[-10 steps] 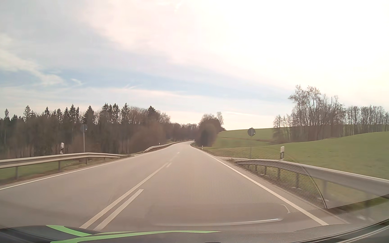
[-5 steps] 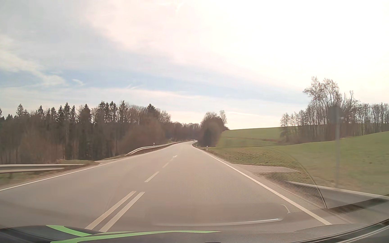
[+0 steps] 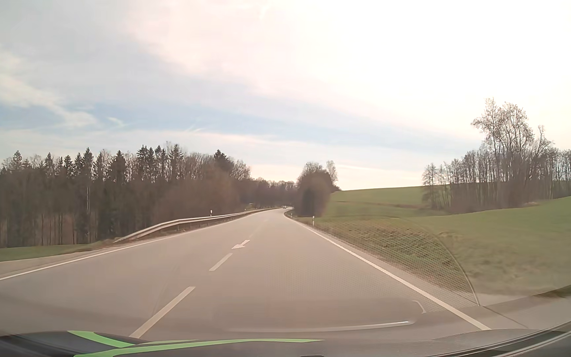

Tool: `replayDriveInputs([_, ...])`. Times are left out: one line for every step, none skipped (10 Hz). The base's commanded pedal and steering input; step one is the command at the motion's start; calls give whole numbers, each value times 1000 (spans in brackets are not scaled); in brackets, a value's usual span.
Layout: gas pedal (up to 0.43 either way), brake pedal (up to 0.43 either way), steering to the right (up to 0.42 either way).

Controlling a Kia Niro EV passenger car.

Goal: Follow the waypoints while adhering to traffic rules and regulations

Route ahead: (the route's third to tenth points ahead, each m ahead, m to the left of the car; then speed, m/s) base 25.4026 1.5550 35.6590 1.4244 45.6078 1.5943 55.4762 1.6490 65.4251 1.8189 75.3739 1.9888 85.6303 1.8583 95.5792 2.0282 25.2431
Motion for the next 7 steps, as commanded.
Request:
replayDriveInputs([189,0,-1])
replayDriveInputs([189,0,-1])
replayDriveInputs([197,0,-1])
replayDriveInputs([197,0,-1])
replayDriveInputs([197,0,-1])
replayDriveInputs([197,0,-1])
replayDriveInputs([197,0,-1])
